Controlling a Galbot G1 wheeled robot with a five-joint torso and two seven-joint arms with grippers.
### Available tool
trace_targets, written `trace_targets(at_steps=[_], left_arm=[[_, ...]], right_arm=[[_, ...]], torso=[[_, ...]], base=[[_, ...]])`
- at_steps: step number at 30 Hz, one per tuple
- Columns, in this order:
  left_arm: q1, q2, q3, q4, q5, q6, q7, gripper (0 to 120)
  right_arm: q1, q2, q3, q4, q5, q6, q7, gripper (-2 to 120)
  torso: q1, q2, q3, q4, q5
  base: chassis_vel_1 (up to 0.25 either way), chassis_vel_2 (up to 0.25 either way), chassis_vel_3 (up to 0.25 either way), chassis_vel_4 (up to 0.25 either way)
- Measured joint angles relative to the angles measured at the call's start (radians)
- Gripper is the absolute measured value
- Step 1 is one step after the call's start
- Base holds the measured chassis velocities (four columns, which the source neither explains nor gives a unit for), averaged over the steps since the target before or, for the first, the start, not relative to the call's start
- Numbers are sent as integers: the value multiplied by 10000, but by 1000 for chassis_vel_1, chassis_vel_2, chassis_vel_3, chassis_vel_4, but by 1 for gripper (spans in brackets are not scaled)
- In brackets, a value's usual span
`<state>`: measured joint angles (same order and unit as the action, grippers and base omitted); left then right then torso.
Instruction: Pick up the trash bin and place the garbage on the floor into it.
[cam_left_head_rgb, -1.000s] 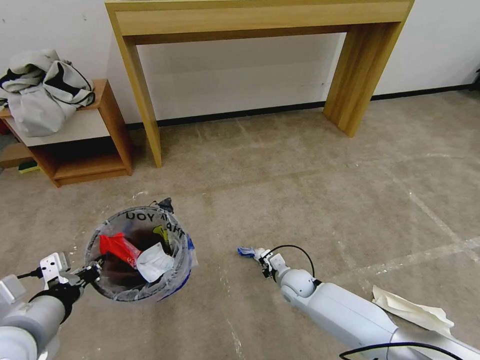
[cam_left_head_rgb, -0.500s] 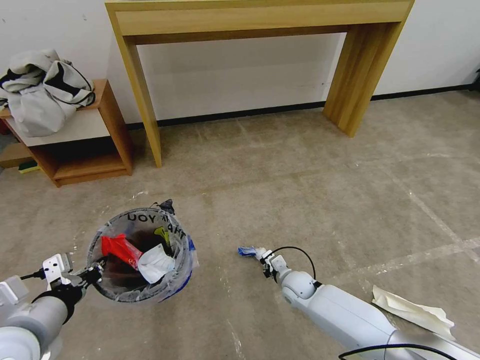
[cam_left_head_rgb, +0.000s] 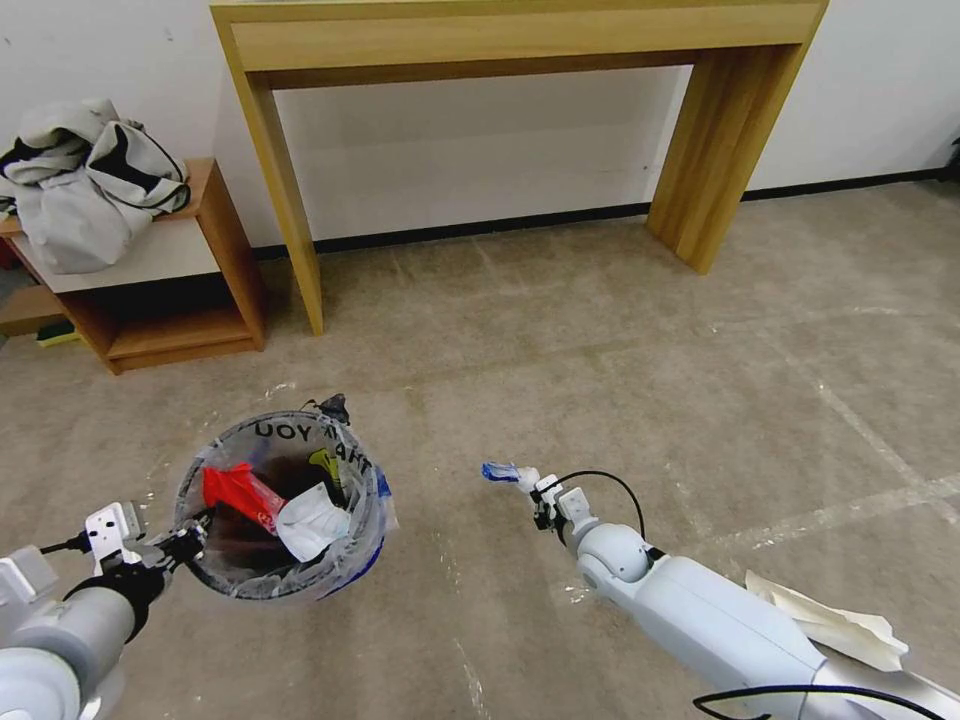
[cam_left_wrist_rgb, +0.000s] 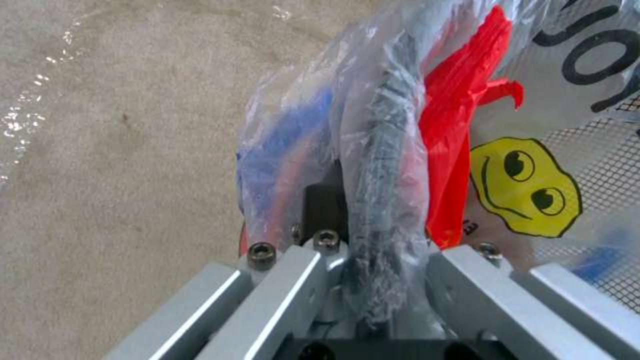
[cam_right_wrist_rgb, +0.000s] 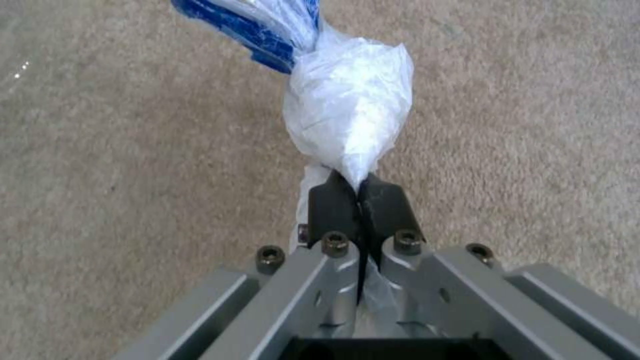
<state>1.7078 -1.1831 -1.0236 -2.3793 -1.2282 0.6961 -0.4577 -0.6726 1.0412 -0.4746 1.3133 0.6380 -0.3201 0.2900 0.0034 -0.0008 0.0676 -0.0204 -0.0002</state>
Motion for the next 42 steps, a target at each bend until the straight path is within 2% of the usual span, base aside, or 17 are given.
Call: trace_targets(at_steps=[42], left_arm=[[73, -96, 34, -160, -16, 17, -30, 1]], right_arm=[[-201, -219, 286, 721, 173, -122, 300, 0]], torso=[[0, 0, 0, 1, 0]], base=[[0, 0, 0, 0]])
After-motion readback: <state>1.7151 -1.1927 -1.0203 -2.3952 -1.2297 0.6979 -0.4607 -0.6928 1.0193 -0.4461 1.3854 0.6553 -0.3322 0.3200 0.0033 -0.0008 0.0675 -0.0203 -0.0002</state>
